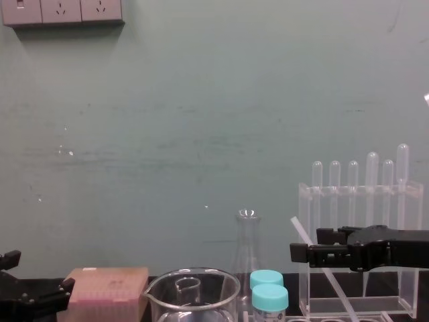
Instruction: Pick up the stirring rod with one hand, then place it down.
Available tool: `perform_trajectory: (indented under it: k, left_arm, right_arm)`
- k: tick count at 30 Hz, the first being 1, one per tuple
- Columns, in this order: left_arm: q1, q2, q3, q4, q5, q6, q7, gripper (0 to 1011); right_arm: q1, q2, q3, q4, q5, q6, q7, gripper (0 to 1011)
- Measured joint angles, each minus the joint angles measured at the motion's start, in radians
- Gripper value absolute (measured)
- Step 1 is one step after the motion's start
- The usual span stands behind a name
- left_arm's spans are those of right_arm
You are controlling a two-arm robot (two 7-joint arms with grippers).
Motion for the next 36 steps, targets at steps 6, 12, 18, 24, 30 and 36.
perform_trajectory:
  k: [6,12,18,24,30,36]
  left_arm:
    - [0.0,0.0,0.0,0.0,0.0,0.0,0.0,1000]
    - [0.0,0.0,0.0,0.0,0.0,0.0,0.0,1000]
    - [0.0,0.0,0.0,0.0,0.0,0.0,0.0,1000]
    - [0.0,0.0,0.0,0.0,0.0,0.0,0.0,1000]
    - [0.0,0.0,0.0,0.0,0.0,0.0,0.0,1000]
    - [0.0,0.0,0.0,0.0,0.0,0.0,0.0,1000]
  right_arm:
    - [-0.001,0.0,0.001,-0.001,0.0,-0.001,-0.001,812]
    - [-0.001,0.0,0.001,-0.002,-0.001,-0.003,-0.002,635]
    - [-0.002,0.0,0.002,-0.002,-0.001,-0.003,-0.003,431]
    - [-0.002,0.0,0.002,-0.002,-0.001,-0.004,-0.003,228]
    - [-0.002,0.0,0.002,-0.002,-0.001,-0.004,-0.004,69]
    - [-0.002,0.0,0.002,-0.002,-0.001,-0.004,-0.004,61]
